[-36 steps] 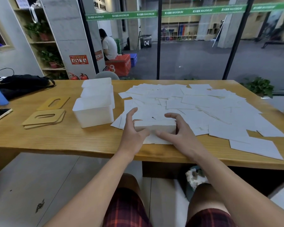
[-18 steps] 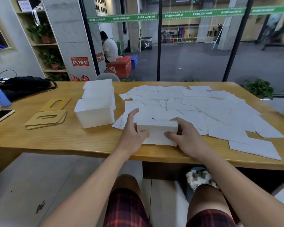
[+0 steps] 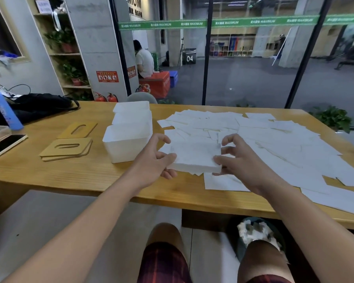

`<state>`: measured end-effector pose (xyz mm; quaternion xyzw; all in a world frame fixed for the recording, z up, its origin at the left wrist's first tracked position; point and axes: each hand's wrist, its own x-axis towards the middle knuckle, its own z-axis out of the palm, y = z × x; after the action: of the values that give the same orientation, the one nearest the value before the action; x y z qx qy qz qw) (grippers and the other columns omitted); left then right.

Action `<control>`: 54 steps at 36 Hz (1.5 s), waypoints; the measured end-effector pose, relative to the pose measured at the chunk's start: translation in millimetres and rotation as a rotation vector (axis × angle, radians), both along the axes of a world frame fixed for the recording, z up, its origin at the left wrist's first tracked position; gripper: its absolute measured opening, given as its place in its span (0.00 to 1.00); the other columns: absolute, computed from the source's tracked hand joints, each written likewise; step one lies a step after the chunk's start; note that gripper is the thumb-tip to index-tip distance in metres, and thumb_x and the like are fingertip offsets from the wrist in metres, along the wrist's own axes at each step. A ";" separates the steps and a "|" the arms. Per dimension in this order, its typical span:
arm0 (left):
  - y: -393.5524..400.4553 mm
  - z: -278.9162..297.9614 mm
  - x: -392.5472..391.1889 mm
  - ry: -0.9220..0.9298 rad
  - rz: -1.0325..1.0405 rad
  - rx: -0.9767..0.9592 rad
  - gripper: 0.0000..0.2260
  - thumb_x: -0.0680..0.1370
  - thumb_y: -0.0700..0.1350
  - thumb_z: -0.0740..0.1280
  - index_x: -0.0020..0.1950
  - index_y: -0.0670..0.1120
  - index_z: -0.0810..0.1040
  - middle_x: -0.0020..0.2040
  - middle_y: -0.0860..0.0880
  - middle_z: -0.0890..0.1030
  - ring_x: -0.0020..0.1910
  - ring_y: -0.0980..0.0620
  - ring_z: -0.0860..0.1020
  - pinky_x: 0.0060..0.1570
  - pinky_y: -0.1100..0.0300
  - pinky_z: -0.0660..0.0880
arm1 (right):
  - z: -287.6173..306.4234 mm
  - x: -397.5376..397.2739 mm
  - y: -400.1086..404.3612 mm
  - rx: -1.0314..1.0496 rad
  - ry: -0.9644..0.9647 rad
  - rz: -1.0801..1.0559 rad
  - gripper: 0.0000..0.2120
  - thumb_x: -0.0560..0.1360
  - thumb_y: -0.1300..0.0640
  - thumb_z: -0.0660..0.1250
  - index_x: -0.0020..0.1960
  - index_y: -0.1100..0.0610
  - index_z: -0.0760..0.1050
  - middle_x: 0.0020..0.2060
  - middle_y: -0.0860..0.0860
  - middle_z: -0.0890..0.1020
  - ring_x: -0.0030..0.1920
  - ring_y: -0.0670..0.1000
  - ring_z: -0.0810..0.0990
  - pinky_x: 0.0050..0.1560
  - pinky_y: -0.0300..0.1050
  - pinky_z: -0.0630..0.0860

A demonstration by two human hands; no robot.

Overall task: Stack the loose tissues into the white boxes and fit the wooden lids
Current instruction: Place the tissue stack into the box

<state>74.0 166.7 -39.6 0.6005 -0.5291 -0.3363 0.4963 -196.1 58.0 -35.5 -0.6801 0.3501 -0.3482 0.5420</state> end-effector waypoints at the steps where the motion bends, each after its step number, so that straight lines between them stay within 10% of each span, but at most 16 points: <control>1: 1.1 2.8 6.0 -0.015 -0.011 0.004 0.11 0.86 0.50 0.70 0.63 0.64 0.73 0.48 0.49 0.89 0.44 0.45 0.89 0.43 0.57 0.83 | 3.4 6.1 -0.5 -0.043 0.017 0.003 0.12 0.81 0.62 0.75 0.57 0.50 0.74 0.62 0.54 0.81 0.51 0.57 0.90 0.47 0.54 0.88; 8: 5.8 23.0 62.1 -0.230 -0.003 0.021 0.07 0.88 0.55 0.65 0.64 0.65 0.78 0.36 0.59 0.78 0.34 0.62 0.75 0.41 0.55 0.70 | 25.7 60.8 -6.9 -0.183 0.055 0.026 0.04 0.82 0.60 0.75 0.49 0.54 0.83 0.59 0.51 0.83 0.51 0.50 0.88 0.46 0.51 0.89; 15: 8.3 49.2 119.5 -0.364 0.101 0.012 0.08 0.87 0.60 0.66 0.64 0.69 0.80 0.49 0.46 0.81 0.38 0.55 0.74 0.39 0.53 0.72 | 48.3 124.6 -18.1 -0.222 0.071 0.079 0.03 0.82 0.57 0.75 0.55 0.51 0.85 0.56 0.49 0.85 0.44 0.54 0.90 0.45 0.46 0.87; 35: -38.6 47.0 204.1 -0.908 0.221 0.210 0.08 0.87 0.54 0.65 0.65 0.59 0.80 0.47 0.55 0.76 0.47 0.51 0.76 0.38 0.54 0.73 | 43.7 263.5 -61.8 -0.622 0.527 0.101 0.09 0.81 0.52 0.74 0.61 0.45 0.84 0.51 0.38 0.80 0.49 0.43 0.80 0.45 0.38 0.77; 40: -48.1 39.8 207.5 -1.009 0.151 0.306 0.10 0.87 0.55 0.66 0.68 0.58 0.79 0.46 0.58 0.74 0.65 0.46 0.71 0.60 0.51 0.70 | 35.7 270.3 -59.3 -0.742 0.709 0.119 0.08 0.84 0.49 0.69 0.60 0.46 0.84 0.57 0.43 0.85 0.58 0.50 0.81 0.70 0.57 0.70; 54: -56.5 57.4 220.9 -1.036 0.016 0.488 0.10 0.88 0.56 0.63 0.68 0.64 0.79 0.63 0.55 0.83 0.75 0.43 0.68 0.72 0.48 0.57 | 38.0 268.6 -76.3 -0.925 0.833 0.167 0.07 0.82 0.42 0.71 0.57 0.42 0.82 0.59 0.44 0.84 0.63 0.53 0.74 0.67 0.56 0.65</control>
<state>294.9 110.2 17.8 0.7881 -0.6059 -0.1068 0.0215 72.5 -18.3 2.5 -0.9479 0.2906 -0.1260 0.0353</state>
